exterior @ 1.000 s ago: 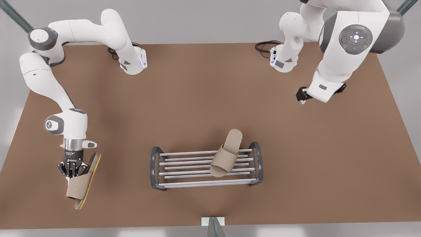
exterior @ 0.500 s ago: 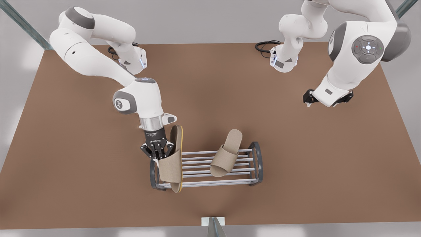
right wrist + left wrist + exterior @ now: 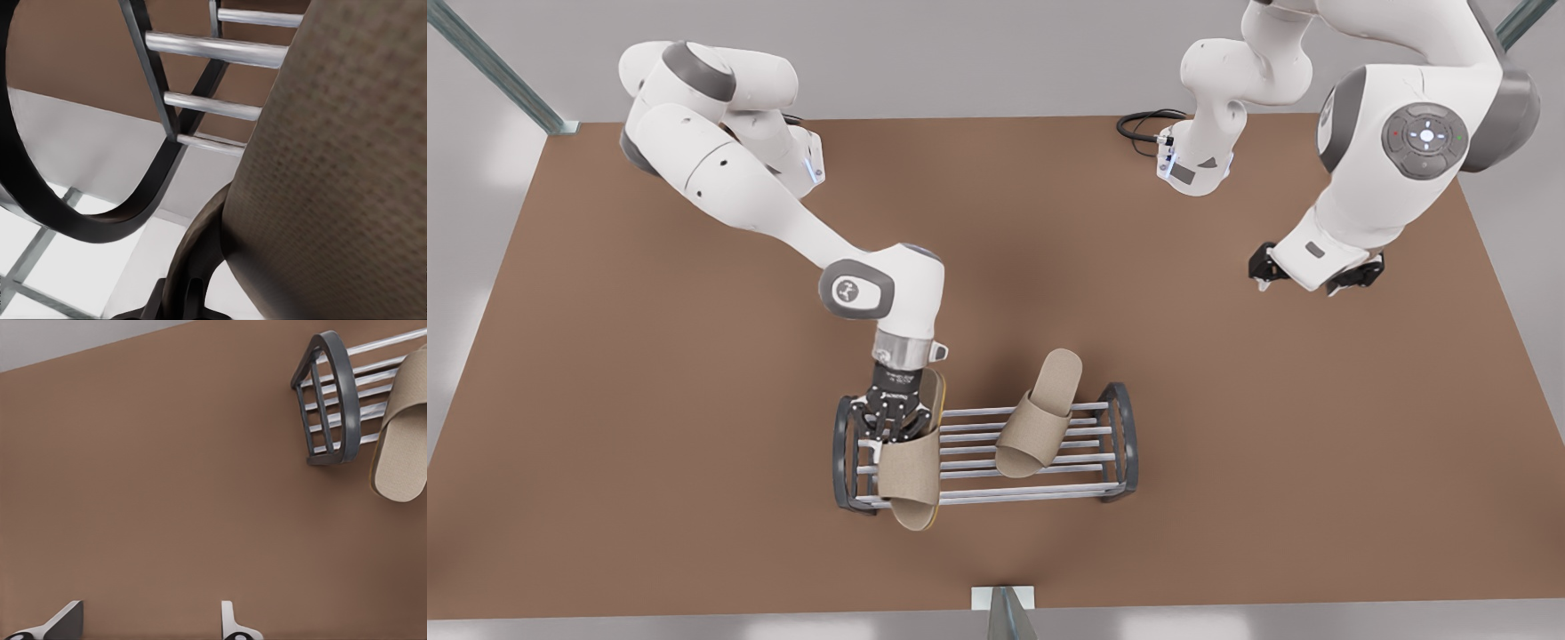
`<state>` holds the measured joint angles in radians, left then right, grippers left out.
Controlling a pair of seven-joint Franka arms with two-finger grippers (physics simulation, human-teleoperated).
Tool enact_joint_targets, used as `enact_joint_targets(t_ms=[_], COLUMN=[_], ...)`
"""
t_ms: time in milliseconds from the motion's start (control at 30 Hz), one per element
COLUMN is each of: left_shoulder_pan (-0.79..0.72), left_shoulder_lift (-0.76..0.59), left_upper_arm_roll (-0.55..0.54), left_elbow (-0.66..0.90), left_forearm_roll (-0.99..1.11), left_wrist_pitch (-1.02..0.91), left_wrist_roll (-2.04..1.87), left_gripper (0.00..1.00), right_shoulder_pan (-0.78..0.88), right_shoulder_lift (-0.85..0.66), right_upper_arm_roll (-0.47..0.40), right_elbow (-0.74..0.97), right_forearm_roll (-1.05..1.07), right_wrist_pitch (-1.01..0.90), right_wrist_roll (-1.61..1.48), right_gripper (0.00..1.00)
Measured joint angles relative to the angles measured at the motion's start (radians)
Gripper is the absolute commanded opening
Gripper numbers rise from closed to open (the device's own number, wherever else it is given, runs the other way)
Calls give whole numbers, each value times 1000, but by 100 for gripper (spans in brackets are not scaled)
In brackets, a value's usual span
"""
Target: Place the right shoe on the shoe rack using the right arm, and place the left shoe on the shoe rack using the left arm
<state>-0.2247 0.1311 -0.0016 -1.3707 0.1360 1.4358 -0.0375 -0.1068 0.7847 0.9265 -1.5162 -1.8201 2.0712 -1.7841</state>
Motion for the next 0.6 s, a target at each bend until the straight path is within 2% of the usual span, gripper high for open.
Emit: enact_joint_targets(t_ms=[67, 133, 200, 233, 267, 600], left_shoulder_pan=[12, 18, 26, 29, 31, 13], left_shoulder_lift=[6, 16, 27, 33, 39, 48], left_upper_arm_roll=[0, 0, 0, 0, 0, 0], left_elbow=[0, 0, 0, 0, 0, 0], left_forearm_roll=[0, 0, -1, -1, -1, -2], left_wrist_pitch=[0, 2, 5, 6, 8, 22], left_wrist_roll=[8, 15, 21, 24, 27, 48], left_gripper=[100, 100, 100, 100, 100, 100], right_shoulder_pan=[20, 44, 56, 60, 64, 70], right_shoulder_lift=[6, 12, 14, 15, 16, 14], right_upper_arm_roll=[-20, -52, -68, -71, -73, -89], right_elbow=[0, 1, 1, 0, 0, -1], right_forearm_roll=[-19, -30, -36, -37, -37, -36], right_wrist_pitch=[-7, -11, -14, -15, -16, -20], right_wrist_roll=[7, 13, 18, 21, 24, 44], right_gripper=[21, 43, 56, 69, 77, 80])
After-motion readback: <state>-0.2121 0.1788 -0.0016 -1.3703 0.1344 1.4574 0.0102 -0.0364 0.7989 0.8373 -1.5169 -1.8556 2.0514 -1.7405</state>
